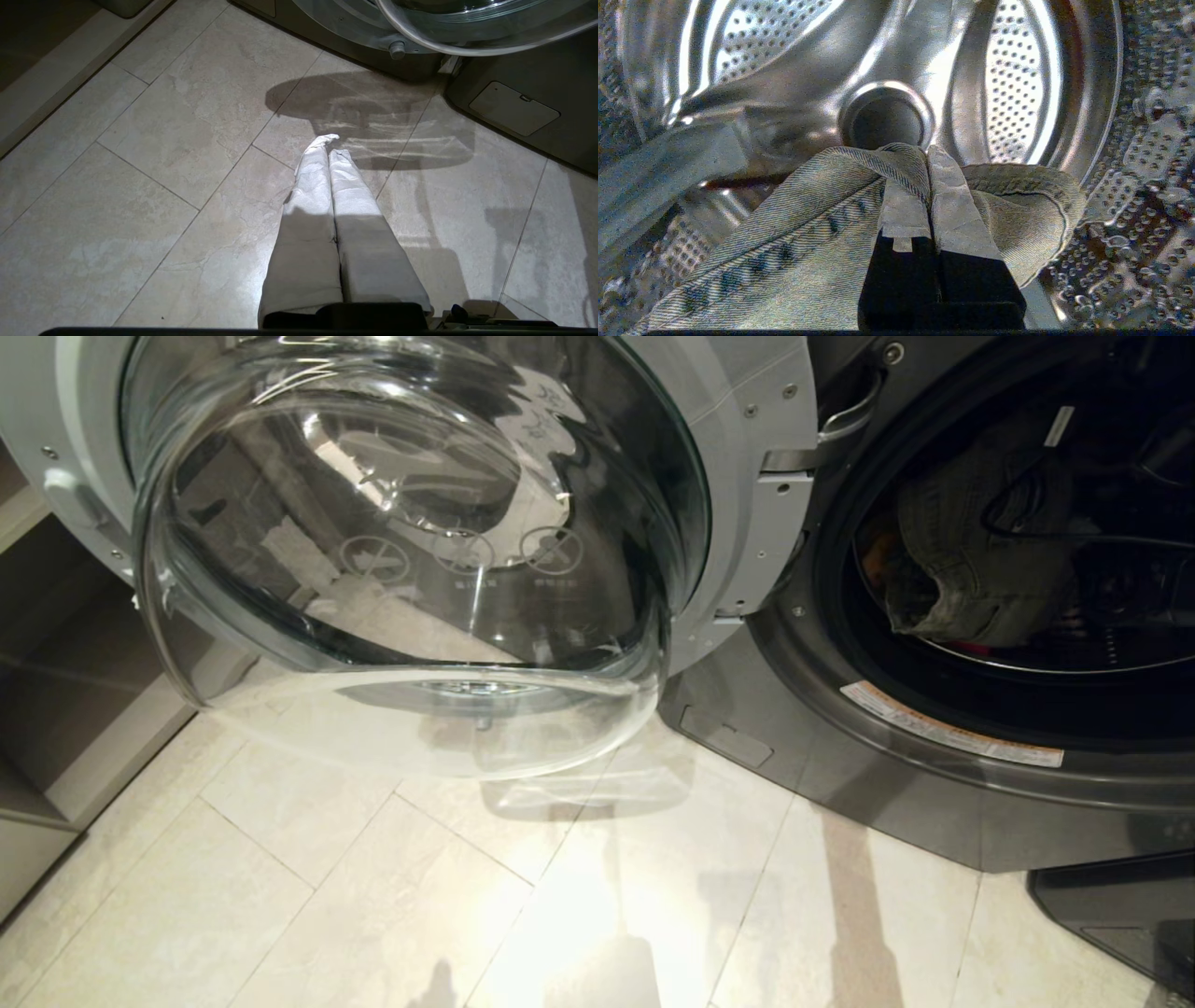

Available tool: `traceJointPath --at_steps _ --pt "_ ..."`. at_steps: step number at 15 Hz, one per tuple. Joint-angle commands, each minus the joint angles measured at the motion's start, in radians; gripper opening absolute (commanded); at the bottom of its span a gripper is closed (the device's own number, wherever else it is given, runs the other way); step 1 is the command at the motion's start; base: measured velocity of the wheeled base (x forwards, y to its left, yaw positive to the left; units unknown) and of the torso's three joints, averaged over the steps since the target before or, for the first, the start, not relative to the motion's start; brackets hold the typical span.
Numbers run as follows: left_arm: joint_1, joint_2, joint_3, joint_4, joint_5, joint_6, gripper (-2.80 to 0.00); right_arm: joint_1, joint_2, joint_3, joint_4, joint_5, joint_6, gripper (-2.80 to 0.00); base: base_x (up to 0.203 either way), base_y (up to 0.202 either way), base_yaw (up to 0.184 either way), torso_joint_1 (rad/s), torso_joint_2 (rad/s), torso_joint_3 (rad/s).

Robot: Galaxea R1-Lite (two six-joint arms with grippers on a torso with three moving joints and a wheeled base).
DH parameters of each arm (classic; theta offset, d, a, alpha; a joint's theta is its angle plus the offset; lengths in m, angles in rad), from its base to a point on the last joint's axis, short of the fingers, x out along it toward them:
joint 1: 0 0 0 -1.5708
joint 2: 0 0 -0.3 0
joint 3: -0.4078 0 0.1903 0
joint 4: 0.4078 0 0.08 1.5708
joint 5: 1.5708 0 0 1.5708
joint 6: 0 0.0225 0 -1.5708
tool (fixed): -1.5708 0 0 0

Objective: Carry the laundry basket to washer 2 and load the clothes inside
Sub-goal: Place the clothes into the washing machine

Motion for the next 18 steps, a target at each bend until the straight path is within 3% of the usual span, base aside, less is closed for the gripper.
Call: traceJointPath --at_steps 1,6,7,11,14,18 --pt "0.000 0.000 0.040 -0.001 0.000 0.000 -2.80 0.001 0.012 0.021 0.003 0.003 -0.009 -2.80 0.000 0.000 0.000 0.000 0.00 0.000" --pt "0.000 0.000 0.040 -0.001 0.000 0.000 -2.80 0.002 0.011 0.040 0.091 0.019 -0.039 -2.80 0.000 0.000 0.000 0.000 0.00 0.000" --pt "0.000 0.000 0.040 -0.001 0.000 0.000 -2.80 0.005 0.013 0.044 0.091 0.018 -0.039 0.00 0.000 0.000 0.000 0.000 0.00 0.000" --pt "0.000 0.000 0.040 -0.001 0.000 0.000 -2.80 0.005 0.001 0.128 0.094 0.019 -0.037 0.00 0.000 0.000 0.000 0.000 0.00 0.000" --pt "0.000 0.000 0.040 -0.001 0.000 0.000 -2.80 0.004 -0.076 0.331 0.107 0.056 -0.026 0.00 0.000 0.000 0.000 0.000 0.00 0.000" --pt "0.000 0.000 0.040 -0.001 0.000 0.000 -2.80 0.022 -0.361 0.630 0.153 0.172 0.028 0.00 0.000 0.000 0.000 0.000 0.00 0.000"
